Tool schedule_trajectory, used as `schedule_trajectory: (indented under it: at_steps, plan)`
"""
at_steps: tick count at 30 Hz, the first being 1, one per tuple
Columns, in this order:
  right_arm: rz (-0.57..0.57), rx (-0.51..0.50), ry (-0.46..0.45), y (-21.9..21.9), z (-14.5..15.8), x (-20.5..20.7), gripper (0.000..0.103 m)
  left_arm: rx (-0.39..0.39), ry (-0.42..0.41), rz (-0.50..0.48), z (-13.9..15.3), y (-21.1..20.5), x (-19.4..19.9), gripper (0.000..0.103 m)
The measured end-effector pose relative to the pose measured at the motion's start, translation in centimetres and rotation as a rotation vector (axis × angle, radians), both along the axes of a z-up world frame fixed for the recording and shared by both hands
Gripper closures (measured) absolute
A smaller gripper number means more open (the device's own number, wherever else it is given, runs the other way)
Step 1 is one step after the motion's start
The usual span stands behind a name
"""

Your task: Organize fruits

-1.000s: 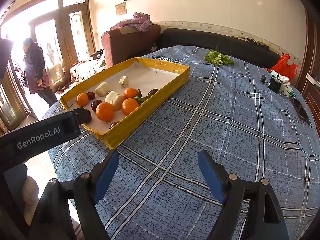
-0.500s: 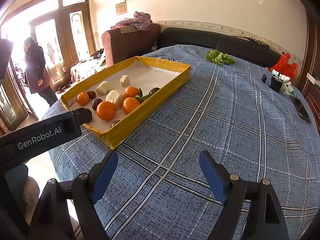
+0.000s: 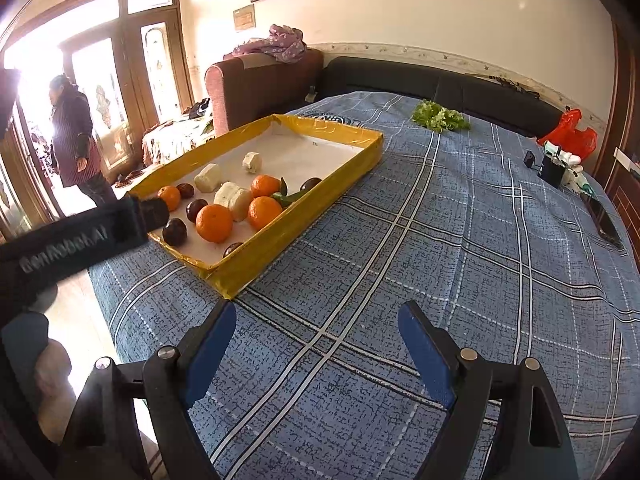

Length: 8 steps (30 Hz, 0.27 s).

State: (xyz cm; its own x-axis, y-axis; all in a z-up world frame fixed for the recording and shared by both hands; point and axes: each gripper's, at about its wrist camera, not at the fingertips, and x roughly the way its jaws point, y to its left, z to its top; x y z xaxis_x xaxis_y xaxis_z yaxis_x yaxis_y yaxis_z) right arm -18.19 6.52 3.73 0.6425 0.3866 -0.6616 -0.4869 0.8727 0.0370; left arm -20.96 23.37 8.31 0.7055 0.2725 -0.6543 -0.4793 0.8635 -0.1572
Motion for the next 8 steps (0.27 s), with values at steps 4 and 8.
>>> schedule_trajectory:
  at_steps: [4,8]
  plan:
    - [-0.014,0.03,-0.007,-0.9,0.6,0.0,0.016,0.104,-0.1,-0.015,3.0,-1.5,-1.0,0.0]
    - [-0.046,0.073,-0.009,-2.6,1.4,0.4,0.016,0.148,-0.1,-0.034,4.7,-2.7,-0.5,0.0]
